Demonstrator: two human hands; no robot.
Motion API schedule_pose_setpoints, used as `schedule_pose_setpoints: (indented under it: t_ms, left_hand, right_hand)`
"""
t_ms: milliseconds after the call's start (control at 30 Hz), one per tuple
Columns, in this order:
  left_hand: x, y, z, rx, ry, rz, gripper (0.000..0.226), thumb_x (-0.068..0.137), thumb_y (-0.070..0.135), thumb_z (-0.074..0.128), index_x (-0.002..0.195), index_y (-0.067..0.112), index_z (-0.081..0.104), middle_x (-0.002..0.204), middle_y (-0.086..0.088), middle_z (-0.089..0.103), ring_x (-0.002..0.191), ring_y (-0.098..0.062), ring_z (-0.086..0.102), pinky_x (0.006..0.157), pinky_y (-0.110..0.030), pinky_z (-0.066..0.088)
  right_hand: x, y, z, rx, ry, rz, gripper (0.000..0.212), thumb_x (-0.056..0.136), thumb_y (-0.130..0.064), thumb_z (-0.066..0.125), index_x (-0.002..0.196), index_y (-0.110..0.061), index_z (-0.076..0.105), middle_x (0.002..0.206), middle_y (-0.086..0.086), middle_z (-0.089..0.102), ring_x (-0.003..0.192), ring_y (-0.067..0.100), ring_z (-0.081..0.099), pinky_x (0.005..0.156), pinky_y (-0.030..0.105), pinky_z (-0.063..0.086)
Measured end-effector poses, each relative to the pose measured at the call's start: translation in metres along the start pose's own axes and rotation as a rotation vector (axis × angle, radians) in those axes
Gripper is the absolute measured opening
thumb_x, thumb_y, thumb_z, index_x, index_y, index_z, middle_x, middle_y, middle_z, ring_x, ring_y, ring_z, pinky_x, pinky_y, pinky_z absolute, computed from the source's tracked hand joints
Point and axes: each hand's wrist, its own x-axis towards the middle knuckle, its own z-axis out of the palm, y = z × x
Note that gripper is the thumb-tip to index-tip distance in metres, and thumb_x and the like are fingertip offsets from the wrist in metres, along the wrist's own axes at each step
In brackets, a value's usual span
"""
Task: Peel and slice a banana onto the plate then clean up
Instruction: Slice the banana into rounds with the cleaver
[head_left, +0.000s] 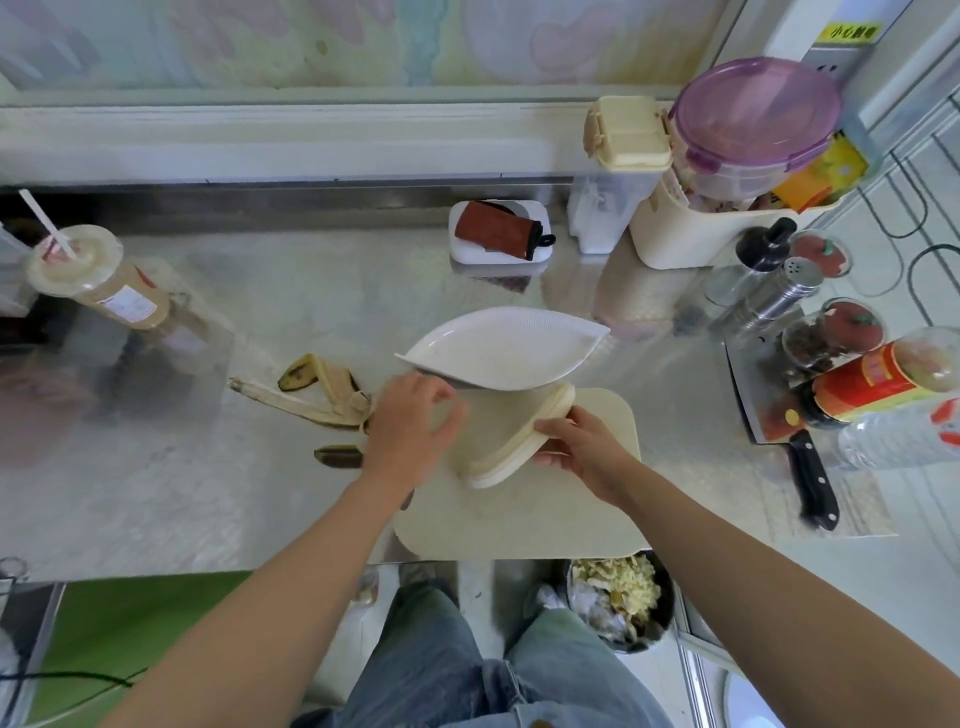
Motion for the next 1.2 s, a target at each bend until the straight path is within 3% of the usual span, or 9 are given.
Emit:
schedule_pose_setpoints:
  t_ms: [133, 233, 367, 533, 667, 733, 933, 1067, 1200]
  left_hand:
    - [-0.015, 0.041, 0.044, 0.025, -0.488, 0.088, 0.070, 0.077, 0.056, 0.066, 0.134, 0.020, 0.046, 0.126, 0.003, 0.054, 0.112, -0.017, 0.051, 0.094, -0.030, 0.041]
    - [-0.021, 0.058, 0.071, 0.106, -0.476, 0.130, 0.068, 0.080, 0.051, 0.066, 0.134, 0.018, 0.043, 0.119, -0.001, 0.059, 0.105, -0.023, 0.056, 0.088, -0.035, 0.044]
    - [-0.026, 0.063, 0.090, 0.204, -0.403, 0.249, 0.046, 0.085, 0.031, 0.064, 0.127, 0.021, 0.049, 0.113, 0.000, 0.060, 0.100, -0.023, 0.056, 0.081, -0.034, 0.044]
    - [-0.026, 0.069, 0.104, 0.245, -0.340, 0.365, 0.040, 0.071, 0.015, 0.072, 0.110, 0.015, 0.061, 0.093, -0.005, 0.062, 0.082, -0.030, 0.059, 0.067, -0.040, 0.047]
    - [-0.027, 0.084, 0.111, 0.349, -0.304, 0.364, 0.043, 0.061, 0.019, 0.075, 0.102, 0.014, 0.062, 0.088, -0.007, 0.058, 0.076, -0.030, 0.057, 0.062, -0.039, 0.046]
    - [-0.029, 0.093, 0.115, 0.373, -0.284, 0.341, 0.046, 0.061, 0.027, 0.075, 0.102, 0.013, 0.061, 0.091, -0.008, 0.056, 0.077, -0.030, 0.054, 0.065, -0.039, 0.045]
    - [-0.034, 0.109, 0.125, 0.391, -0.207, 0.276, 0.046, 0.060, 0.020, 0.084, 0.100, 0.015, 0.063, 0.083, -0.005, 0.060, 0.071, -0.029, 0.058, 0.061, -0.038, 0.045]
    - [-0.033, 0.105, 0.125, 0.357, -0.217, 0.295, 0.040, 0.066, 0.014, 0.081, 0.101, 0.014, 0.063, 0.085, -0.006, 0.059, 0.071, -0.030, 0.057, 0.060, -0.039, 0.046]
    - [-0.035, 0.097, 0.120, 0.333, -0.246, 0.297, 0.040, 0.071, 0.012, 0.077, 0.107, 0.013, 0.061, 0.089, -0.008, 0.058, 0.075, -0.031, 0.056, 0.060, -0.041, 0.048]
  right_hand:
    - [-0.010, 0.010, -0.016, -0.044, -0.003, 0.017, 0.039, 0.088, -0.009, 0.065, 0.122, 0.002, 0.051, 0.114, 0.022, 0.065, 0.097, 0.032, 0.067, 0.083, 0.039, 0.057]
    - [-0.020, 0.014, -0.028, -0.130, -0.026, 0.016, 0.030, 0.090, -0.008, 0.063, 0.117, 0.003, 0.056, 0.109, 0.021, 0.067, 0.095, 0.030, 0.067, 0.086, 0.039, 0.055]
    - [-0.035, 0.013, -0.054, -0.295, -0.001, 0.014, 0.028, 0.094, -0.016, 0.058, 0.117, -0.002, 0.060, 0.096, 0.010, 0.065, 0.083, 0.016, 0.061, 0.072, 0.026, 0.054]
    - [-0.041, 0.013, -0.123, -0.614, 0.539, -0.096, 0.034, 0.092, -0.021, 0.055, 0.125, -0.013, 0.056, 0.118, 0.008, 0.062, 0.107, 0.025, 0.059, 0.094, 0.038, 0.048]
    - [-0.051, 0.019, -0.186, -0.979, 0.894, -0.029, 0.051, 0.091, -0.021, 0.050, 0.138, -0.007, 0.037, 0.145, 0.019, 0.035, 0.134, 0.037, 0.031, 0.108, 0.048, 0.031]
    - [-0.054, 0.021, -0.204, -1.026, 0.908, 0.108, 0.060, 0.092, -0.021, 0.050, 0.145, -0.007, 0.025, 0.154, 0.019, 0.022, 0.142, 0.037, 0.019, 0.113, 0.050, 0.024]
    - [-0.054, 0.023, -0.216, -1.045, 0.910, 0.125, 0.054, 0.089, -0.016, 0.060, 0.135, -0.005, 0.033, 0.134, 0.020, 0.044, 0.124, 0.037, 0.044, 0.098, 0.045, 0.038]
    - [-0.053, 0.025, -0.209, -0.877, 0.730, 0.027, 0.058, 0.078, -0.014, 0.069, 0.125, 0.002, 0.040, 0.122, 0.021, 0.050, 0.111, 0.038, 0.052, 0.088, 0.042, 0.045]
    - [-0.057, 0.016, -0.190, -0.511, 0.637, -0.020, 0.040, 0.083, -0.018, 0.058, 0.117, -0.003, 0.042, 0.101, 0.013, 0.055, 0.089, 0.031, 0.058, 0.070, 0.040, 0.052]
